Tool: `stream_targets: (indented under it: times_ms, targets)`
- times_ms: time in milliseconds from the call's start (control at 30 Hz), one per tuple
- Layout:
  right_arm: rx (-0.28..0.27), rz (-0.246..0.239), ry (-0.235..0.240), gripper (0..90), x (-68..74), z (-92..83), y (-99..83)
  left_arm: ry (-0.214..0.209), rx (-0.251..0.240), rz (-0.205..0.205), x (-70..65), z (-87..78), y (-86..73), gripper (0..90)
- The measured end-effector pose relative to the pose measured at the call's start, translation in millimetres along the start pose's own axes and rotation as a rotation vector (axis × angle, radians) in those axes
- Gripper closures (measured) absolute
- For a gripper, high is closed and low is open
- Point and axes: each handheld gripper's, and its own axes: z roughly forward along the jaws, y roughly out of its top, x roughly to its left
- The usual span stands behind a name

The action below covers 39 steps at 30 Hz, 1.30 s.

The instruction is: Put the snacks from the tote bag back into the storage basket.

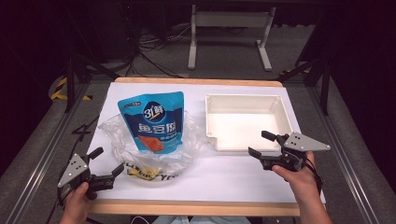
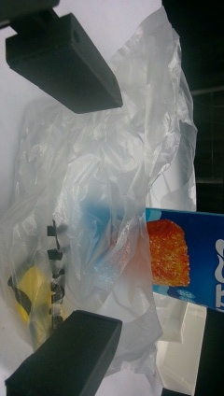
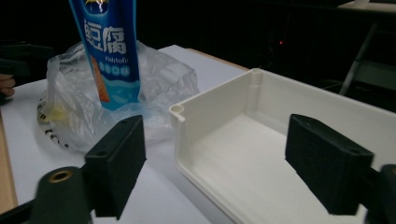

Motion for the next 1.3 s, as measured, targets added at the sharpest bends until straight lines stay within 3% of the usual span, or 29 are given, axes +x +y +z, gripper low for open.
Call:
stream_targets:
  times_ms: [133,333,567,700,833,967,1100,1167,1300]
  targets:
    - [-0.015,0.017,0.007,20.0,2.6,-2.1,16.0,-0.001,-0.002,-0.002,0.4,-0.3,-0.2,0.2]
    - [-0.008,0.046,0.064,16.0,0.4,-0.6,28.7,-0.001,-0.001,-0.003,0.4,-0.4,-0.1,0.2]
    - [-0.033,0.03,0.092,10.7,-2.7,-0.1,37.7,0.002,0.007,-0.003,1.1,-0.5,-0.3,0.2]
    - [-0.066,-0.039,0.155,9.5,-2.9,5.2,39.6,0.006,0.007,-0.006,1.0,-0.4,-0.5,0.2]
    - [-0.052,-0.037,0.151,9.9,-5.6,10.8,41.0,0.008,-0.009,-0.01,0.8,0.1,-1.2,0.2]
    - [-0.048,-0.038,0.162,9.9,-5.5,14.7,43.8,0.007,0.008,-0.005,1.1,-0.3,-0.7,0.2]
    - [0.019,-0.108,0.184,6.7,2.2,28.8,50.7,0.008,0.002,-0.005,0.8,-0.2,-0.9,0.2]
    - [0.018,-0.11,0.208,7.8,7.1,37.1,54.9,0.008,-0.009,-0.007,0.6,0.0,-1.2,0.2]
    - [-0.01,-0.123,0.209,9.6,11.6,49.6,64.2,0.004,0.0,-0.002,1.0,-1.0,-0.8,0.2]
